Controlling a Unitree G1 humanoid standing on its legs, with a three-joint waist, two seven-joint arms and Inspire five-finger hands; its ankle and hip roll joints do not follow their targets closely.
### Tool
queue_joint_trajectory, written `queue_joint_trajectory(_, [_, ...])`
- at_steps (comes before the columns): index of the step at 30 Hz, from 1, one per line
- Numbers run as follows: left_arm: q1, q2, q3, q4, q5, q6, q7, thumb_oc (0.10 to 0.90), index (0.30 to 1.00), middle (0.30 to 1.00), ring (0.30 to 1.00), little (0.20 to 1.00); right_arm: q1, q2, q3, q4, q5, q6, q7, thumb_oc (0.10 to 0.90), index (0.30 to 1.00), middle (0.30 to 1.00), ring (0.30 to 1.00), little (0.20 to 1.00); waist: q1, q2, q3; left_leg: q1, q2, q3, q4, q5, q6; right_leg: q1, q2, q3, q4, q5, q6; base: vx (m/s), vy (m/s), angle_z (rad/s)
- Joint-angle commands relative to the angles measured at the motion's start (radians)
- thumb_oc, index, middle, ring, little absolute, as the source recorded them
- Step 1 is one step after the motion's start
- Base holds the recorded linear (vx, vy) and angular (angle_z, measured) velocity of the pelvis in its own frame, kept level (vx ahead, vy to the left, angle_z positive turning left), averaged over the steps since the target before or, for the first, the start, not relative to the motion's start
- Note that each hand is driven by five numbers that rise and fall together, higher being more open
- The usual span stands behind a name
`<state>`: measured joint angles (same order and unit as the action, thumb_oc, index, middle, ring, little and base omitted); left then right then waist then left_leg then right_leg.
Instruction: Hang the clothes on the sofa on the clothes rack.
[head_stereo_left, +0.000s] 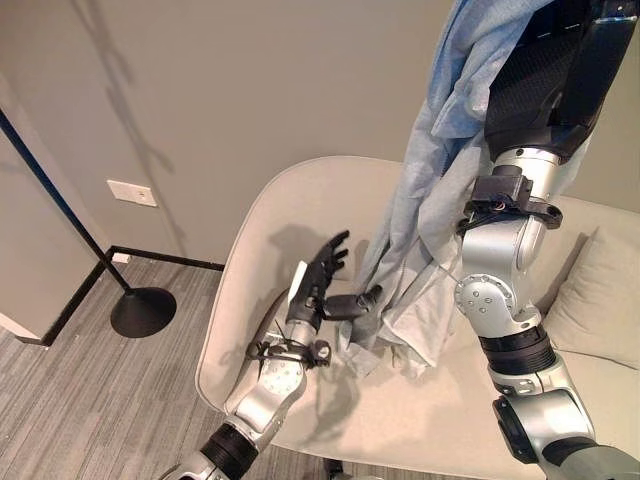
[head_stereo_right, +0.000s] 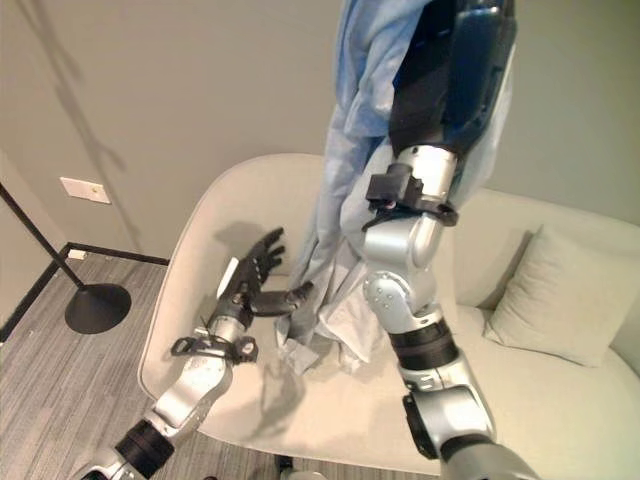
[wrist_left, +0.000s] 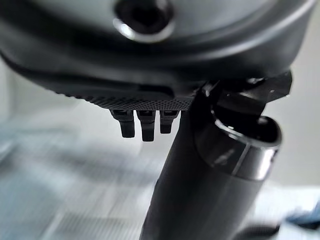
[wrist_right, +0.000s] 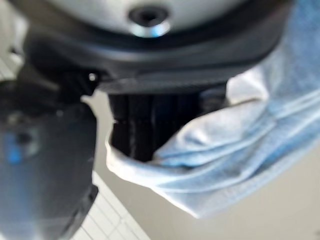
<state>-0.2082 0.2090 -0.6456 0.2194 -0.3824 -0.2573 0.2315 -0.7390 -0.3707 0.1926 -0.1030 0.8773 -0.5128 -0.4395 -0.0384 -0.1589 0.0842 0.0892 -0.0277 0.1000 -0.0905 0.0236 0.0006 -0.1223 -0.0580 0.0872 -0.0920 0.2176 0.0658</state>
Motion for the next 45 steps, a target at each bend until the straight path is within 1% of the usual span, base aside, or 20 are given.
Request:
queue_joint_trajectory(1, [-0.049, -0.022, -0.023, -0.047, -0.002, -0.055, -0.1, 0.8, 0.9, 0.9, 0.9, 0.9, -0.119, 0.0, -0.072, -0.043, -0.041, -0.055, 0.054, 0.4, 0.3, 0.3, 0.3, 0.3, 0.036, 0.004, -0.103, 0.005, 0.009, -0.006, 0.003, -0.134, 0.04, 0.047, -0.081, 0.013, 0.076, -0.108, 0.102, 0.0, 0.0, 0.0])
queue_joint_trajectory(3, [-0.08, -0.056, -0.07, 0.036, 0.07, -0.051, -0.077, 0.8, 0.9, 0.9, 0.9, 0.9, -0.127, 0.042, -0.058, -0.058, -0.032, -0.066, 0.047, 0.4, 0.3, 0.3, 0.3, 0.3, 0.029, 0.001, -0.104, 0.007, 0.005, -0.001, 0.003, -0.136, 0.044, 0.043, -0.082, 0.025, 0.074, -0.104, 0.104, 0.0, 0.016, -0.04])
queue_joint_trajectory(4, [-0.117, -0.092, -0.097, 0.112, 0.155, -0.046, -0.033, 0.8, 0.9, 0.9, 0.9, 0.9, -0.124, 0.072, -0.053, -0.079, -0.035, -0.076, 0.043, 0.4, 0.3, 0.3, 0.3, 0.3, 0.02, 0.001, -0.106, 0.008, 0.002, 0.006, 0.003, -0.137, 0.046, 0.041, -0.082, 0.033, 0.074, -0.103, 0.104, 0.0, 0.017, -0.11])
queue_joint_trajectory(6, [-0.144, -0.115, -0.108, 0.161, 0.189, -0.044, -0.008, 0.8, 0.9, 0.9, 0.9, 0.9, -0.122, 0.084, -0.045, -0.093, -0.045, -0.08, 0.039, 0.4, 0.3, 0.3, 0.3, 0.3, 0.014, 0.002, -0.106, 0.008, 0.002, 0.009, 0.003, -0.137, 0.047, 0.037, -0.081, 0.037, 0.076, -0.103, 0.103, 0.0, 0.006, -0.16])
queue_joint_trajectory(7, [-0.185, -0.149, -0.122, 0.232, 0.247, -0.036, 0.036, 0.8, 0.9, 0.9, 0.9, 0.9, -0.118, 0.111, -0.044, -0.12, -0.056, -0.089, 0.033, 0.4, 0.3, 0.3, 0.3, 0.3, 0.002, 0.001, -0.107, 0.009, 0.001, 0.014, 0.003, -0.138, 0.048, 0.034, -0.08, 0.045, 0.077, -0.103, 0.103, 0.01, -0.005, -0.14])
queue_joint_trajectory(15, [-0.287, -0.229, -0.128, 0.416, 0.404, -0.024, 0.158, 0.8, 0.9, 0.9, 0.9, 0.9, -0.087, 0.141, -0.024, -0.201, -0.084, -0.113, 0.034, 0.4, 0.3, 0.3, 0.3, 0.3, -0.031, 0.003, -0.111, 0.018, 0.004, 0.035, 0.003, -0.142, 0.048, 0.025, -0.071, 0.069, 0.082, -0.105, 0.102, 0.01, -0.007, -0.04])
queue_joint_trajectory(16, [-0.299, -0.236, -0.128, 0.44, 0.417, -0.02, 0.172, 0.778, 0.867, 0.867, 0.867, 0.867, -0.08, 0.144, -0.021, -0.212, -0.083, -0.119, 0.036, 0.4, 0.3, 0.3, 0.3, 0.3, -0.037, 0.002, -0.113, 0.02, 0.005, 0.038, 0.003, -0.143, 0.048, 0.024, -0.07, 0.072, 0.084, -0.105, 0.102, 0.03, -0.024, -0.12])
queue_joint_trajectory(17, [-0.321, -0.252, -0.128, 0.491, 0.452, -0.01, 0.202, 0.4, 0.3, 0.3, 0.3, 0.3, -0.072, 0.148, -0.019, -0.223, -0.088, -0.122, 0.034, 0.4, 0.3, 0.3, 0.3, 0.3, -0.046, 0.002, -0.117, 0.022, 0.006, 0.042, 0.003, -0.144, 0.048, 0.021, -0.066, 0.077, 0.087, -0.105, 0.103, 0.03, -0.033, -0.17])
queue_joint_trajectory(22, [-0.339, -0.275, -0.083, 0.555, 0.425, -0.001, 0.274, 0.4, 0.3, 0.3, 0.3, 0.3, -0.038, 0.142, -0.013, -0.245, -0.081, -0.134, 0.029, 0.4, 0.3, 0.3, 0.3, 0.3, -0.07, 0.007, -0.123, 0.033, 0.011, 0.056, 0.003, -0.152, 0.046, 0.022, -0.056, 0.088, 0.089, -0.11, 0.105, 0.03, -0.022, -0.1])
queue_joint_trajectory(30, [-0.318, -0.251, -0.012, 0.532, 0.395, -0.009, 0.359, 0.4, 0.3, 0.3, 0.3, 0.3, 0.027, 0.125, -0.041, -0.264, -0.08, -0.157, 0.013, 0.4, 0.3, 0.3, 0.3, 0.3, -0.063, 0.017, -0.131, 0.038, 0.011, 0.052, 0.003, -0.151, 0.047, 0.029, -0.057, 0.081, 0.092, -0.113, 0.106, 0.0, 0.0, 0.0])
queue_joint_trajectory(32, [-0.3, -0.211, 0.031, 0.457, 0.394, -0.019, 0.386, 0.4, 0.3, 0.3, 0.3, 0.3, 0.066, 0.106, -0.05, -0.263, -0.065, -0.157, 0.029, 0.4, 0.3, 0.3, 0.3, 0.3, -0.056, 0.021, -0.132, 0.035, 0.009, 0.046, 0.003, -0.149, 0.048, 0.03, -0.06, 0.075, 0.09, -0.112, 0.108, -0.02, 0.019, 0.04])
queue_joint_trajectory(35, [-0.258, -0.114, 0.13, 0.282, 0.402, -0.032, 0.407, 0.4, 0.3, 0.3, 0.3, 0.3, 0.172, 0.051, -0.061, -0.268, -0.033, -0.125, 0.096, 0.4, 0.3, 0.3, 0.3, 0.3, -0.04, 0.02, -0.128, 0.024, 0.007, 0.053, 0.003, -0.139, 0.049, 0.022, -0.065, 0.075, 0.083, -0.097, 0.115, -0.04, 0.025, 0.03])
queue_joint_trajectory(37, [-0.237, -0.082, 0.163, 0.224, 0.409, -0.034, 0.412, 0.4, 0.3, 0.3, 0.3, 0.3, 0.209, 0.027, -0.07, -0.272, -0.025, -0.113, 0.119, 0.4, 0.3, 0.3, 0.3, 0.3, -0.039, 0.021, -0.127, 0.025, 0.005, 0.052, 0.003, -0.145, 0.05, 0.026, -0.067, 0.073, 0.078, -0.098, 0.12, -0.03, 0.065, 0.01])
queue_joint_trajectory(38, [-0.198, 0.017, 0.274, 0.072, 0.453, -0.039, 0.423, 0.4, 0.3, 0.3, 0.3, 0.3, 0.317, -0.041, -0.106, -0.279, -0.029, -0.069, 0.184, 0.4, 0.3, 0.3, 0.3, 0.3, -0.036, 0.023, -0.121, 0.02, -0.002, 0.058, 0.003, -0.142, 0.053, 0.022, -0.072, 0.078, 0.073, -0.089, 0.133, -0.07, 0.121, -0.02])
queue_joint_trajectory(39, [-0.181, 0.043, 0.307, 0.028, 0.471, -0.039, 0.424, 0.4, 0.3, 0.3, 0.3, 0.3, 0.35, -0.055, -0.119, -0.283, -0.025, -0.06, 0.206, 0.4, 0.3, 0.3, 0.3, 0.3, -0.036, 0.024, -0.12, 0.019, -0.005, 0.062, 0.003, -0.142, 0.055, 0.02, -0.074, 0.082, 0.071, -0.085, 0.138, -0.07, 0.135, -0.05])
queue_joint_trajectory(40, [-0.174, 0.071, 0.345, -0.011, 0.491, -0.042, 0.428, 0.4, 0.3, 0.3, 0.3, 0.3, 0.383, -0.065, -0.137, -0.283, -0.032, -0.051, 0.222, 0.4, 0.3, 0.3, 0.3, 0.3, -0.036, 0.025, -0.117, 0.017, -0.008, 0.064, 0.003, -0.142, 0.057, 0.016, -0.076, 0.084, 0.071, -0.081, 0.143, -0.03, 0.062, -0.07])
queue_joint_trajectory(41, [-0.169, 0.072, 0.346, -0.016, 0.492, -0.039, 0.427, 0.4, 0.3, 0.3, 0.3, 0.3, 0.385, -0.064, -0.137, -0.284, -0.032, -0.05, 0.224, 0.4, 0.3, 0.3, 0.3, 0.3, -0.036, 0.024, -0.119, 0.017, -0.009, 0.065, 0.003, -0.142, 0.057, 0.016, -0.076, 0.085, 0.071, -0.081, 0.144, -0.04, 0.078, -0.07])
queue_joint_trajectory(43, [-0.14, 0.14, 0.459, -0.129, 0.556, -0.045, 0.425, 0.4, 0.3, 0.3, 0.3, 0.3, 0.502, -0.072, -0.206, -0.297, -0.08, -0.024, 0.252, 0.4, 0.3, 0.3, 0.3, 0.3, -0.041, 0.029, -0.107, 0.005, -0.023, 0.069, 0.003, -0.138, 0.062, 0.005, -0.086, 0.093, 0.07, -0.06, 0.161, -0.08, 0.131, -0.05])
queue_joint_trajectory(44, [-0.137, 0.161, 0.49, -0.16, 0.579, -0.049, 0.434, 0.4, 0.3, 0.3, 0.3, 0.3, 0.521, -0.061, -0.221, -0.302, -0.104, -0.017, 0.254, 0.4, 0.3, 0.3, 0.3, 0.3, -0.047, 0.028, -0.101, -0.001, -0.028, 0.073, 0.003, -0.138, 0.062, -0.006, -0.088, 0.1, 0.073, -0.026, 0.173, -0.09, 0.098, -0.07])
queue_joint_trajectory(45, [-0.134, 0.163, 0.492, -0.164, 0.58, -0.047, 0.433, 0.4, 0.3, 0.3, 0.3, 0.3, 0.522, -0.059, -0.22, -0.305, -0.107, -0.015, 0.252, 0.4, 0.3, 0.3, 0.3, 0.3, -0.047, 0.026, -0.103, -0.003, -0.029, 0.075, 0.003, -0.137, 0.063, -0.008, -0.089, 0.102, 0.07, -0.022, 0.174, -0.09, 0.05, -0.08])
